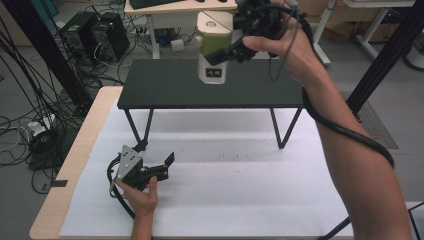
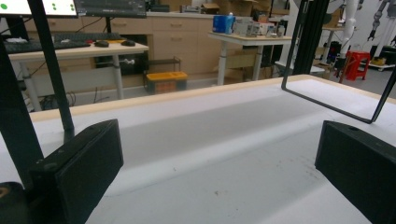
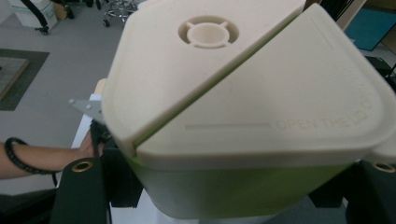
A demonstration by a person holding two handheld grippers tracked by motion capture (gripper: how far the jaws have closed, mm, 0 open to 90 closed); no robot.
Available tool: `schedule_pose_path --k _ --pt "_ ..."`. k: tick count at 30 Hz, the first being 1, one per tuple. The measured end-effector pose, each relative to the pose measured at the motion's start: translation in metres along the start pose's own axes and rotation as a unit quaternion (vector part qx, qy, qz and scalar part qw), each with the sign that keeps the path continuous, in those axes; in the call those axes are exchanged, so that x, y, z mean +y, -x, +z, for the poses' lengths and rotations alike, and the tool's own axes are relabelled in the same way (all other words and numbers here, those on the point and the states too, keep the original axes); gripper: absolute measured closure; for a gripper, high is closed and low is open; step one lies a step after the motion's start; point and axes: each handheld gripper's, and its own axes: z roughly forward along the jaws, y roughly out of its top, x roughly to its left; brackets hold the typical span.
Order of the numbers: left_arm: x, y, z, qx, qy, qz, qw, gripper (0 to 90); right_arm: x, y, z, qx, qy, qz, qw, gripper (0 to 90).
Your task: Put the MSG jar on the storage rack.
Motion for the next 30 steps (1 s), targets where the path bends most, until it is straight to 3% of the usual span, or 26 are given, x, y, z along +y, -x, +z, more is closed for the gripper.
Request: schedule_pose_path --k 7,17,30 --pt "0.000 0.001 0.000 -0.001 0.002 0.003 1.0000 1.2 0.008 0.026 0.041 -0.004 -0.006 0.016 0.9998 28.9" --pt "0.000 0.001 0.000 0.000 0.001 0.005 1.0000 1.2 -0.004 0.051 0.098 -0.009 -0.029 0.042 0.9987 28.9" --pt "-0.001 0.001 0.000 0.002 0.002 0.002 1.0000 1.2 -0.030 0.066 0.130 0.002 -0.031 0.051 0.9982 28.9"
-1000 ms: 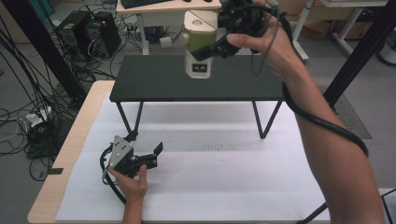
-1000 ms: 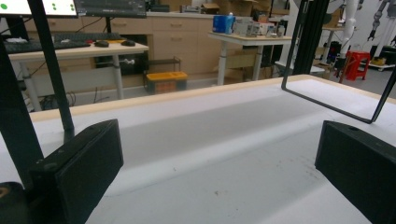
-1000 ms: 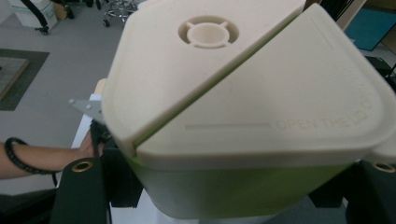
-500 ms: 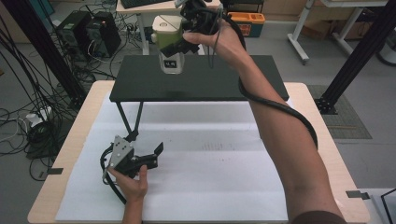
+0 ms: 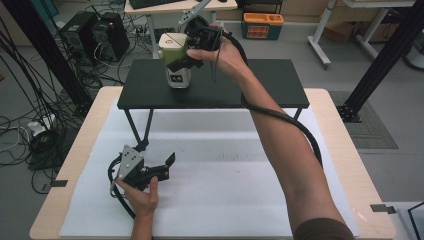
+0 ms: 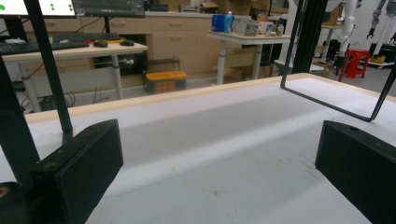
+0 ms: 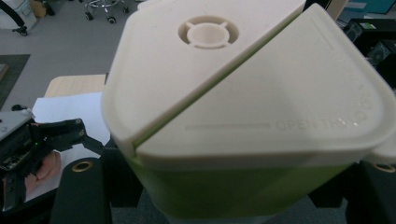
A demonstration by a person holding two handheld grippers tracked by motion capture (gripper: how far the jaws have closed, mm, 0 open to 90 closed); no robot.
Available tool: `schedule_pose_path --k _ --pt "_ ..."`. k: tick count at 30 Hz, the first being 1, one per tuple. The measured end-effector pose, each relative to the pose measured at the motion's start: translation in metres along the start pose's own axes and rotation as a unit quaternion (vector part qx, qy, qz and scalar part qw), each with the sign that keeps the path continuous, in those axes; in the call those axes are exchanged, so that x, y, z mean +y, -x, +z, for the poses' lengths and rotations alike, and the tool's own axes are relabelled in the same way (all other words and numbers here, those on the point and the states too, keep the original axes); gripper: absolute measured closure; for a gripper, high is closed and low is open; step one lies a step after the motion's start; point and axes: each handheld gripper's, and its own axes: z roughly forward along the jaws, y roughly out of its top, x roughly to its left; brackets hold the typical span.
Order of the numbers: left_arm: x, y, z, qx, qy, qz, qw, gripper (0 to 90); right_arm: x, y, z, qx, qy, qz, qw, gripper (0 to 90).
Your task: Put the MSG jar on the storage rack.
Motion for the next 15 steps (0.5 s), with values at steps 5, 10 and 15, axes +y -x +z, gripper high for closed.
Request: schedule_pose_path --k 5,10,15 --pt "0.001 0.000 0.000 0.000 -0.003 0.001 1.0000 1.2 -0.007 0.004 0.004 0.004 0.002 0.008 1.0000 28.9" --pt "0.001 0.000 0.000 -0.001 -0.004 0.001 1.0000 1.2 -0.011 0.005 0.003 0.005 0.007 0.013 0.9999 28.9" --pt "0.001 0.000 0.001 -0.001 -0.005 0.003 1.0000 1.2 -0.013 0.006 0.004 0.005 0.009 0.025 0.9996 19.1"
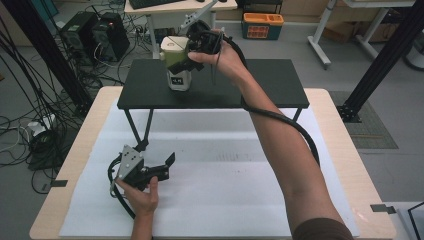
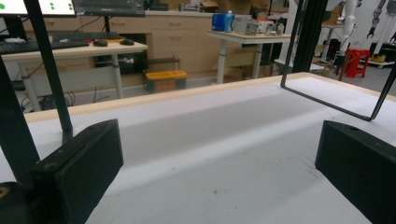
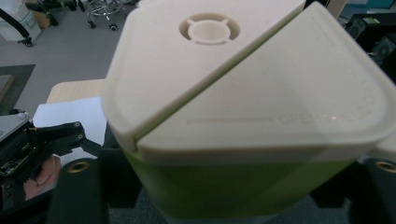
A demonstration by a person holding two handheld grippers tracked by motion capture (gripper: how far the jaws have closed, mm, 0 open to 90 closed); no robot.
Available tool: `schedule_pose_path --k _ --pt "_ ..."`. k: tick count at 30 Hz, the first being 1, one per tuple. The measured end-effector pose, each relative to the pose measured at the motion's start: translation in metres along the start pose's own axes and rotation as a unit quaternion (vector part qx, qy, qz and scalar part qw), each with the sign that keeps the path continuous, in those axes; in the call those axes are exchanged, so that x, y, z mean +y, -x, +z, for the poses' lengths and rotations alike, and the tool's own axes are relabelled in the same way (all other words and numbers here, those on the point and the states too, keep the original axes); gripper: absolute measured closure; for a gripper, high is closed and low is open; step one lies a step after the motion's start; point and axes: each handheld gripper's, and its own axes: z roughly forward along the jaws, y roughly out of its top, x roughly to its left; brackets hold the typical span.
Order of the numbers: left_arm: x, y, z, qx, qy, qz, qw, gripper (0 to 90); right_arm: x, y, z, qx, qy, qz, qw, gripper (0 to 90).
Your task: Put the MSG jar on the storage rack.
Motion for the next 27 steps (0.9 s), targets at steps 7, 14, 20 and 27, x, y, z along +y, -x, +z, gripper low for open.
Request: schedule_pose_path --k 7,14,20,27 --pt "0.000 0.000 0.000 -0.001 0.002 -0.002 1.0000 1.2 -0.007 -0.021 -0.047 -0.018 -0.013 -0.006 0.9997 6.9" --pt "0.000 0.001 0.001 -0.002 0.000 0.002 1.0000 1.2 -0.035 -0.081 -0.130 -0.034 -0.021 -0.011 0.9991 5.8" --pt "0.001 0.001 0.000 -0.001 -0.002 0.001 1.0000 1.2 -0.089 -0.151 -0.185 -0.054 -0.040 -0.010 0.9977 6.0" --pt "0.001 0.002 0.000 0.002 -0.001 0.004 1.0000 1.2 -0.149 -0.201 -0.208 -0.060 -0.069 0.019 0.9956 7.3"
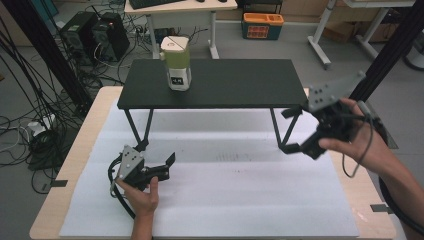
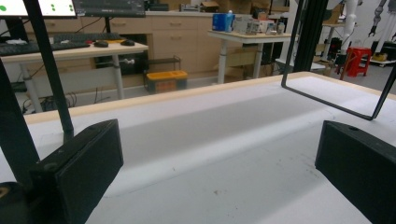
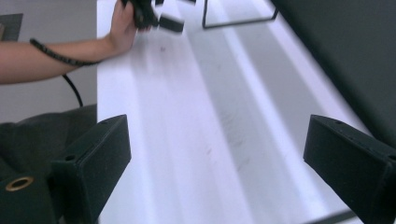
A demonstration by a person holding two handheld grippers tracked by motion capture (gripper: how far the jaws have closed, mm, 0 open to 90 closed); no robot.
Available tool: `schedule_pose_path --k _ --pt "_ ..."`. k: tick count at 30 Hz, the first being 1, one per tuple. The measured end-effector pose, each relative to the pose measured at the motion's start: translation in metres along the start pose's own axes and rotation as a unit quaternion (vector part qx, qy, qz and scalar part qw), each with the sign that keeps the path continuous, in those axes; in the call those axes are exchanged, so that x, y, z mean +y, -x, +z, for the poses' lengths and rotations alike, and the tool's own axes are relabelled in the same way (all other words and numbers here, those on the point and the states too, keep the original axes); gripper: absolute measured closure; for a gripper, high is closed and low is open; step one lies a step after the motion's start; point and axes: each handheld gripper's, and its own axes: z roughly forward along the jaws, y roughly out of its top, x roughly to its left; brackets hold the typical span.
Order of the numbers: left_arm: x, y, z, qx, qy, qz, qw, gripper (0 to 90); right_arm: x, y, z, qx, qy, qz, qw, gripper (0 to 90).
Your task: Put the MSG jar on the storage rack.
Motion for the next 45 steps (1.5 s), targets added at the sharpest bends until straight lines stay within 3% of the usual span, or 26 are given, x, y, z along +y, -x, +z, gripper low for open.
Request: schedule_pose_path --k 1,2,6,10,19,45 --pt "0.000 0.000 0.000 0.000 0.000 0.000 1.0000 1.2 0.000 0.000 0.000 0.000 0.000 0.000 1.0000 7.3" --pt "0.000 0.000 0.000 0.000 0.000 0.000 1.0000 1.2 -0.013 -0.005 -0.001 0.002 -0.010 0.014 0.9998 7.3" --pt "0.000 0.000 0.000 0.002 0.001 0.000 1.0000 1.1 -0.035 -0.013 0.004 0.004 -0.035 0.039 0.9986 7.8" --pt "0.001 0.001 0.000 0.002 -0.002 0.001 1.0000 1.1 -0.045 -0.013 0.006 0.012 -0.035 0.053 0.9979 7.9" --pt "0.000 0.001 0.000 0.001 0.000 0.003 1.0000 1.1 -0.042 -0.016 0.010 0.013 -0.048 0.052 0.9974 7.9" --pt "0.000 0.002 -0.001 0.003 0.001 0.004 1.0000 1.1 -0.037 -0.018 0.009 0.005 -0.047 0.041 0.9980 7.1"
